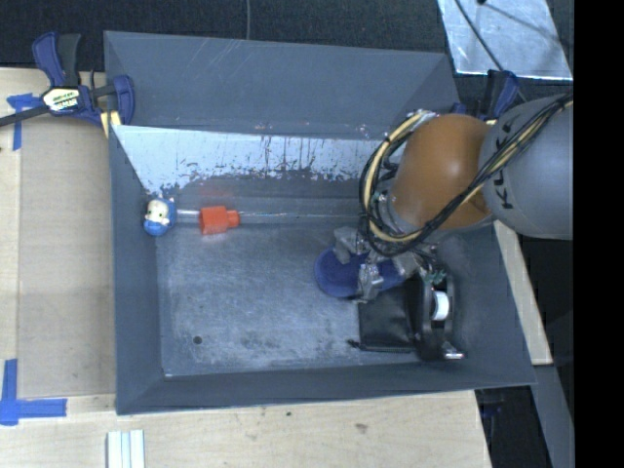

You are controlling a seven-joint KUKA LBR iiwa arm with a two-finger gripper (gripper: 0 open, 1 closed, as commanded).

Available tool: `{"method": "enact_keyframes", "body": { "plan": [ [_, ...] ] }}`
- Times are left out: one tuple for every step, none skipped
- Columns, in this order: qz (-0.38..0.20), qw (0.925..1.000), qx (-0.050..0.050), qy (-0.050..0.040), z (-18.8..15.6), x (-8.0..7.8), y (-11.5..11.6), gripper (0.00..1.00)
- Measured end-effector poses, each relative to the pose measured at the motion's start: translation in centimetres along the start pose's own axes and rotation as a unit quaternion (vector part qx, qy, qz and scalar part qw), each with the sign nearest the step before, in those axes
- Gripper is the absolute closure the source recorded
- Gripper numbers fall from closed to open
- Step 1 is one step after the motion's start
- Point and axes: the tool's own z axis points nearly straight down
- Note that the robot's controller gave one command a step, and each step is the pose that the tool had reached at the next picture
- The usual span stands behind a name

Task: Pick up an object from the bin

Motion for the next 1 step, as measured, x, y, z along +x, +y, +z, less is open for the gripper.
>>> {"method": "enact_keyframes", "body": {
  "plan": [
    [-0.014,0.9999,0.001,0.0075,-11.00,-2.33,1.63,1.00]
  ]
}}
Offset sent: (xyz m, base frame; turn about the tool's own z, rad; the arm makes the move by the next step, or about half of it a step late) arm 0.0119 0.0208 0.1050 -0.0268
